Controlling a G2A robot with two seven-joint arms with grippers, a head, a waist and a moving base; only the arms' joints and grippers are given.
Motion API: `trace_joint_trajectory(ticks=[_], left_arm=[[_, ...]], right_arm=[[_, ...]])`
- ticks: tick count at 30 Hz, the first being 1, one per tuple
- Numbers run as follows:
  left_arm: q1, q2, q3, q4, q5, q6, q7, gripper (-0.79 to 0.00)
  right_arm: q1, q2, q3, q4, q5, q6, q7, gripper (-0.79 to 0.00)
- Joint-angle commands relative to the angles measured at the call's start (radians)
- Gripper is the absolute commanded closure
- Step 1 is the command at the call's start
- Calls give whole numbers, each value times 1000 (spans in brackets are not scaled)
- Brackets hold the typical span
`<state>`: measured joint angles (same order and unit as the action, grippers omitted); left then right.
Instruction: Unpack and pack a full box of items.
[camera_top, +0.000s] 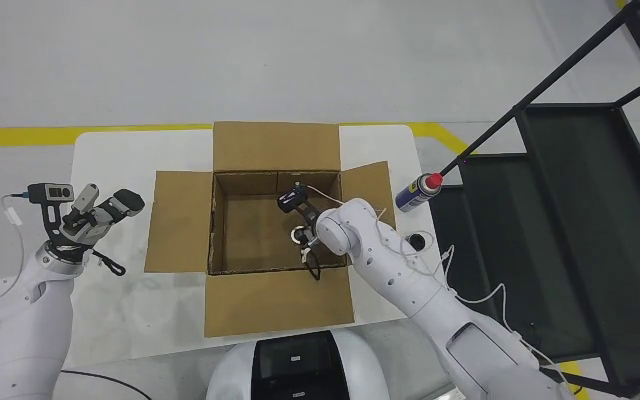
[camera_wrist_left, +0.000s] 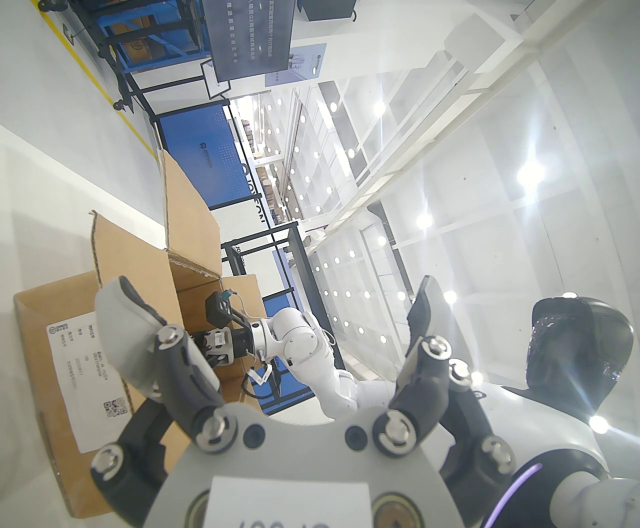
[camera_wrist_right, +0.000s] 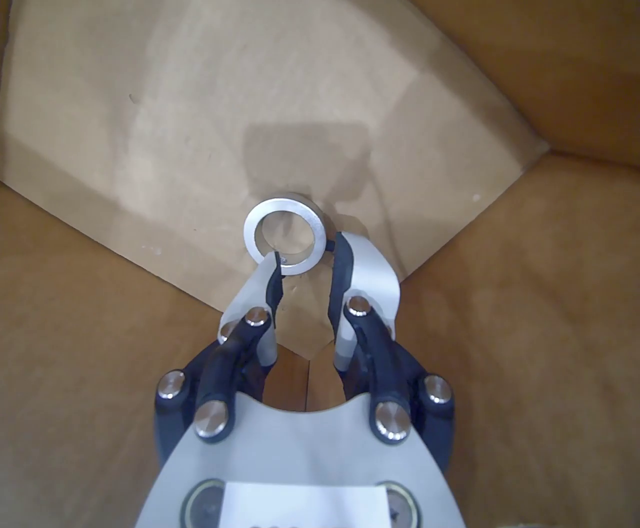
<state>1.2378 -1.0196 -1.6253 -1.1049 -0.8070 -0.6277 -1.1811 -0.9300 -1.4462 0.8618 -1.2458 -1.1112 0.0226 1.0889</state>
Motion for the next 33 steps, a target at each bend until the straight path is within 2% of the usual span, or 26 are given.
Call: trace_joint_trajectory(ticks=[1, 7, 19, 23, 26, 27, 28, 33], left_arm=[[0, 0, 0, 0, 0, 0, 0, -785], [0, 0, 0, 0, 0, 0, 0, -785], [0, 0, 0, 0, 0, 0, 0, -785], [0, 0, 0, 0, 0, 0, 0, -785], [0, 0, 0, 0, 0, 0, 0, -785], [0, 0, 0, 0, 0, 0, 0, -785], [0, 0, 0, 0, 0, 0, 0, -785], [0, 0, 0, 0, 0, 0, 0, -785]], right_arm=[[7, -3, -2, 18, 8, 1, -5, -243], [28, -14, -6, 78, 40, 9, -30, -274], [61, -32, -31, 131, 47, 22, -41, -268], [70, -39, -42, 154, 48, 28, -44, -225], [75, -44, -47, 169, 52, 30, -48, -154], [77, -45, -48, 173, 53, 30, -49, -46], [79, -46, -49, 176, 54, 30, -50, 0], [76, -47, -47, 151, 40, 40, -55, 0]])
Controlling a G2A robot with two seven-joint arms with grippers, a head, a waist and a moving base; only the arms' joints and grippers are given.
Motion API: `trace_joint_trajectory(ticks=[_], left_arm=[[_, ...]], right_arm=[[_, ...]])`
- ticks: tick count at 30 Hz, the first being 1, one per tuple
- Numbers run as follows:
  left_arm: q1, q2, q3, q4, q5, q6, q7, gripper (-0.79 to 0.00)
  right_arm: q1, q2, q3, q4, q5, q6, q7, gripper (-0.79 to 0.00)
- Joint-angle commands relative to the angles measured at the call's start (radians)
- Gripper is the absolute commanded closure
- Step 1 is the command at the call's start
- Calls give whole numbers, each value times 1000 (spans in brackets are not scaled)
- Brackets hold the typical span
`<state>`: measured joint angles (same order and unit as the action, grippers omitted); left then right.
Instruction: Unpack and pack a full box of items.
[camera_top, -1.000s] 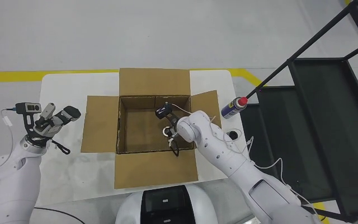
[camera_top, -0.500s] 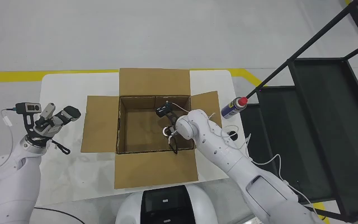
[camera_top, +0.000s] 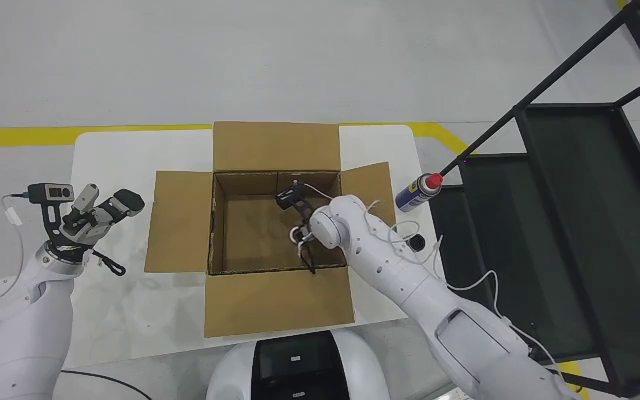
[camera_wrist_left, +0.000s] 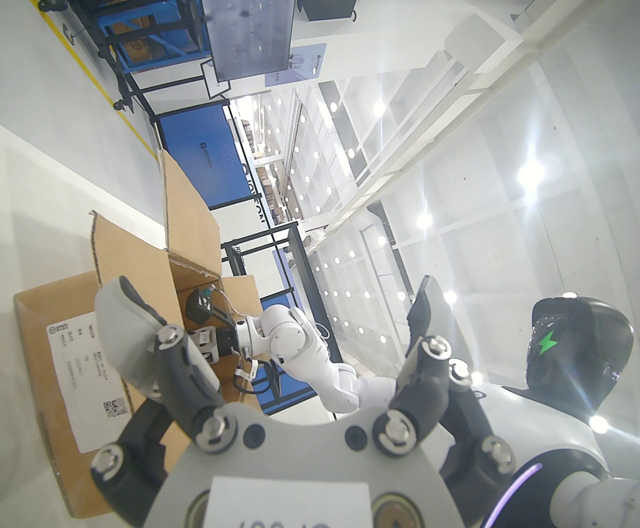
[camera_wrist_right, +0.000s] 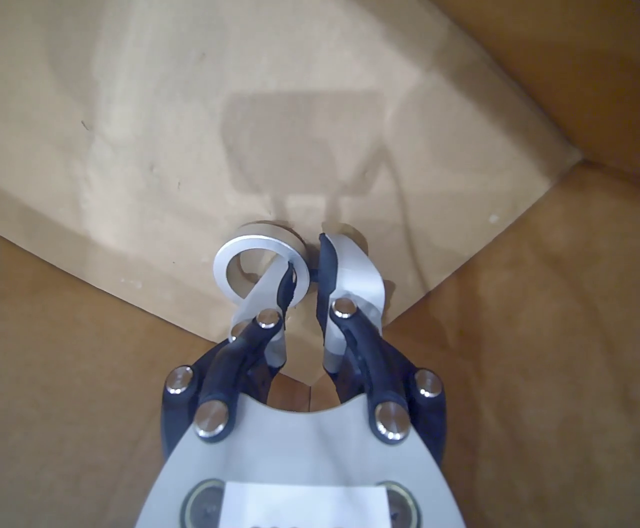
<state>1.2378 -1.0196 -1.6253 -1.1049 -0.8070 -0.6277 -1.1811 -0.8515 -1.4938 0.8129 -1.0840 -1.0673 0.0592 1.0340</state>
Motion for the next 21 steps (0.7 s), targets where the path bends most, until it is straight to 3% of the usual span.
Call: trace_joint_trajectory(ticks=[1, 9, 15, 21], left_arm=[[0, 0, 0, 0, 0, 0, 0, -785], [0, 0, 0, 0, 0, 0, 0, -785], [0, 0, 0, 0, 0, 0, 0, -785], [0, 0, 0, 0, 0, 0, 0, -785]], right_arm=[[-7, 3, 6, -23, -8, 7, 4, 0], [-111, 40, 81, -281, -68, 0, 50, 0], [-263, 80, 194, -549, -56, -84, 19, 0], [-338, 91, 222, -615, -41, -108, -58, 0]])
